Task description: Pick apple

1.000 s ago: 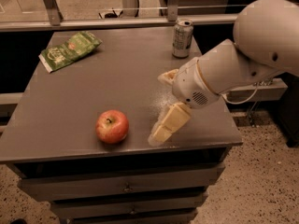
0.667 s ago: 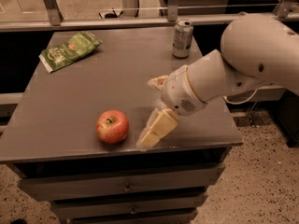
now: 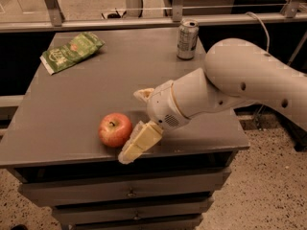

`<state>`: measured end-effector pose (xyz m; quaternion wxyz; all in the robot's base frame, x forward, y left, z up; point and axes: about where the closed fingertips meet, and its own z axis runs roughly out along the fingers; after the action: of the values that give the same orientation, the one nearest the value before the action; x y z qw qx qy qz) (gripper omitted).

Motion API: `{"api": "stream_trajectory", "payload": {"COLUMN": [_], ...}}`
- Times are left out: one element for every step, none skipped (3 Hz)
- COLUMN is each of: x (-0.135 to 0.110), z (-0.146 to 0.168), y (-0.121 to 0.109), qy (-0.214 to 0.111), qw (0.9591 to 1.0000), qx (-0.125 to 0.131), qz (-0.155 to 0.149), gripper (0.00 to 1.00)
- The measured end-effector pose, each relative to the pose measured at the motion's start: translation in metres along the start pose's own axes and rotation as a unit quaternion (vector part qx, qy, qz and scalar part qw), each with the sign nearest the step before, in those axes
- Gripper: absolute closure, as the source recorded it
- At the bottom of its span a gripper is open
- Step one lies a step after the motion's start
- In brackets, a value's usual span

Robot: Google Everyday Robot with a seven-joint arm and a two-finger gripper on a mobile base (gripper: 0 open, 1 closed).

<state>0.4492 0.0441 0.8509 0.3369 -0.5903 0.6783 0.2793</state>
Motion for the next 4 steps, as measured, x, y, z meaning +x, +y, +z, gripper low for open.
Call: {"api": "stream_trajectory", "payload": {"x": [0.005,0.012,0.0,-0.013], "z": [0.005,-0.008,-0.04,-0.075], "y": [0.002,-0.004,-0.02,-0.038], "qy": [-0.005,-0.005,-0.006,-0.003], "qw": [0.9999,0.9995,0.9985,0.997], "qx": [0.006,0.025,0.054,0.078], "qz": [0.008,0.017,0.007,-0.003], "gripper": [0.33,0.64,0.95,0.97]}}
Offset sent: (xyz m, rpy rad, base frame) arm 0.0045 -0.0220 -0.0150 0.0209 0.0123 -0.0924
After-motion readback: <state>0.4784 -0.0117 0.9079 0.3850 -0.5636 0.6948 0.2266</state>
